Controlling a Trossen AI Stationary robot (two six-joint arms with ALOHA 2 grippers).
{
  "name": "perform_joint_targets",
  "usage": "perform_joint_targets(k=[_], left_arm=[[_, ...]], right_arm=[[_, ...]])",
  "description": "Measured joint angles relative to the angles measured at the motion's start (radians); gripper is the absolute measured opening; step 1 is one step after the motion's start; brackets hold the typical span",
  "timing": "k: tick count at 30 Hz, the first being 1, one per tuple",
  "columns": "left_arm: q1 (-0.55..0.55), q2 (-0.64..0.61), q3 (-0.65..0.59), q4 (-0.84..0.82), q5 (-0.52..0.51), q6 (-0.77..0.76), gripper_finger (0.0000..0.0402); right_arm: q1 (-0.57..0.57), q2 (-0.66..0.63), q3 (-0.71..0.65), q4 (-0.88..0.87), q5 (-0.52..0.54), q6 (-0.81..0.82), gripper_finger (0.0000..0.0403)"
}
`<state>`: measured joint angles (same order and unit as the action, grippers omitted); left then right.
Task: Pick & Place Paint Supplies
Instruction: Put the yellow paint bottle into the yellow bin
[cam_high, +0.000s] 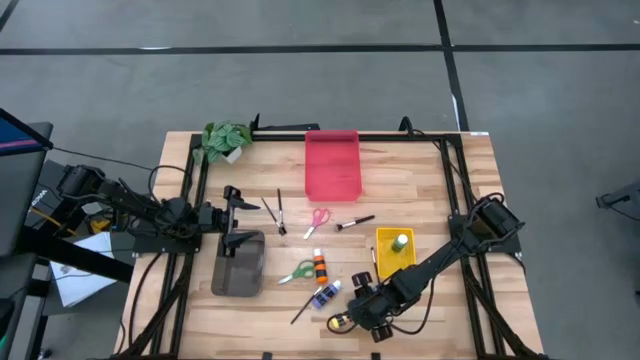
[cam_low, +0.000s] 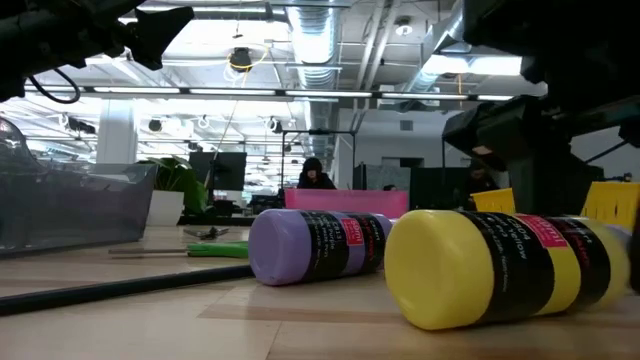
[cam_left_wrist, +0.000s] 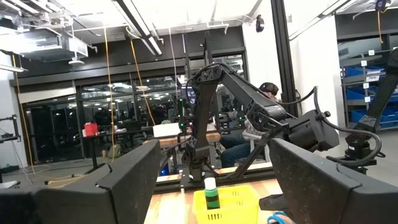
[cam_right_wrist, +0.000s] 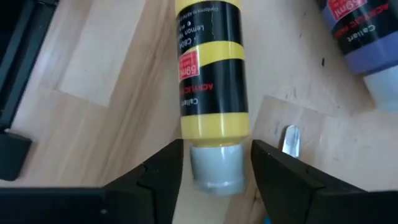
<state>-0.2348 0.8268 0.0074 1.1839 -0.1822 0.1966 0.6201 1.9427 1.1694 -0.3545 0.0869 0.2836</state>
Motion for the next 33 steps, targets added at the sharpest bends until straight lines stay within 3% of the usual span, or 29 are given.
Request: perform_joint_targets(k=[5, 12, 17, 33], left_arm=[[0.0, 0.0, 0.0, 0.0, 0.0, 0.0, 0.0298], [0.0, 0.0, 0.001, -0.018, 0.019, 0.0, 0.0298], [-0.002, 0.039, 0.018, -0.025, 0.034, 0.005, 0.0298], [-0.047, 0.465, 0.303, -0.025, 0.031, 0.173, 0.0298]], right_arm=[[0.0, 0.0, 0.0, 0.009, 0.019, 0.006, 0.0106], [-0.001, 0.0, 0.028, -0.008, 0.07, 0.019, 0.0104], [-0.015, 0.0, 0.107, -0.154, 0.165, -0.004, 0.0104], [-0.117, 0.0, 0.508, -0.771, 0.547, -0.069, 0.0104]])
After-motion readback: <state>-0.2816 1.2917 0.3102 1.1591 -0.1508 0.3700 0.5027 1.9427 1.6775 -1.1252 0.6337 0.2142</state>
